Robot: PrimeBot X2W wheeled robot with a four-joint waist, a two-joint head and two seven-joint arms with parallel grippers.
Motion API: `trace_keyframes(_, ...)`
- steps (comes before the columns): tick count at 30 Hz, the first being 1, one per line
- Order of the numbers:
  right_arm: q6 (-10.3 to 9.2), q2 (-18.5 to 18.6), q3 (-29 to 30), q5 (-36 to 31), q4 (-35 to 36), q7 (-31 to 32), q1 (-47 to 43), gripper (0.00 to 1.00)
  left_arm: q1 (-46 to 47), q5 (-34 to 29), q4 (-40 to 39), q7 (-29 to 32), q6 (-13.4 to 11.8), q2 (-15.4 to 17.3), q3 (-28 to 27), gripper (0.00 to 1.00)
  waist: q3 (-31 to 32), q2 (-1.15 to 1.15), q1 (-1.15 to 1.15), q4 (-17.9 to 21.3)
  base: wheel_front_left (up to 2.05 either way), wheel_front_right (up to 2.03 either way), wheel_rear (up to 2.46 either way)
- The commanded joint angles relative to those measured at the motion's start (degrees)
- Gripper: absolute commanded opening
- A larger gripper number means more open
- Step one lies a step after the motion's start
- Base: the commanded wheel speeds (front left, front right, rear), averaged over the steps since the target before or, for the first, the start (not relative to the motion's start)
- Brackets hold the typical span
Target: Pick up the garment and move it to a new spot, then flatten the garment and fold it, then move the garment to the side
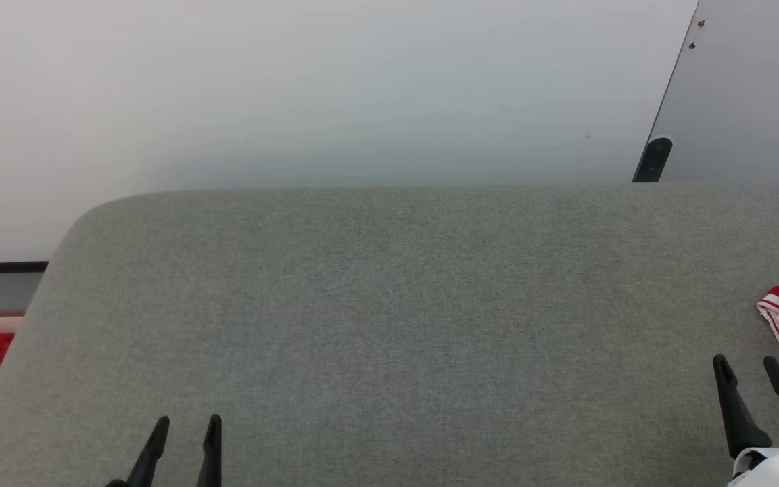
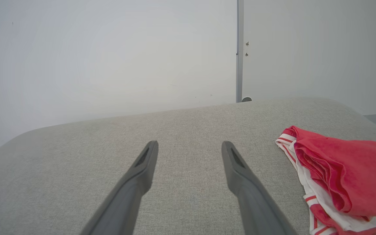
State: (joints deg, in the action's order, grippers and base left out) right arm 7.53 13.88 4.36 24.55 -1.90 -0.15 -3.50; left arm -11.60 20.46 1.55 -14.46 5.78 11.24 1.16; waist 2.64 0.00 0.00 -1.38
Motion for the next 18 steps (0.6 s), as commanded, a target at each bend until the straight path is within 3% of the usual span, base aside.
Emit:
trace_keyframes(1, -0.09, -0.27, -0.04, -0.31, 0.21, -0.04, -0.50, 1.00, 0.52, 0.23, -0.04, -0.07, -0.10, 0.21, -0.02, 1.00, 0.00, 0.00, 0.00, 0.01, 0.00, 0.00, 0.00)
trace_keyframes(16, -0.09, -0.79, -0.91, 0.56, -0.32, -0.45, -0.32, 1.00, 0.73, 1.75, 0.16, 0.37, -0.42, 0.03, 0.34, 1.00, 0.06, 0.00, 0.00, -0.04, 0.00, 0.00, 0.00)
trace_keyframes(17, 0.00, -0.68, -0.95, 0.21, -0.42, -0.08, -0.01, 0.00, 0.41, 1.56, 0.37, 0.41, -0.24, -0.05, 0.37, 0.00, 0.05, 0.00, 0.00, -0.04, 0.00, 0.00, 0.00)
trace_keyframes(18, 0.01, -0.89, -1.01, 0.24, -0.95, -0.04, -0.12, 0.00, 0.35, 1.59, 0.91, 0.50, -0.24, -0.24, 0.43, 0.00, 0.05, 0.00, 0.00, -0.04, 0.00, 0.00, 0.00)
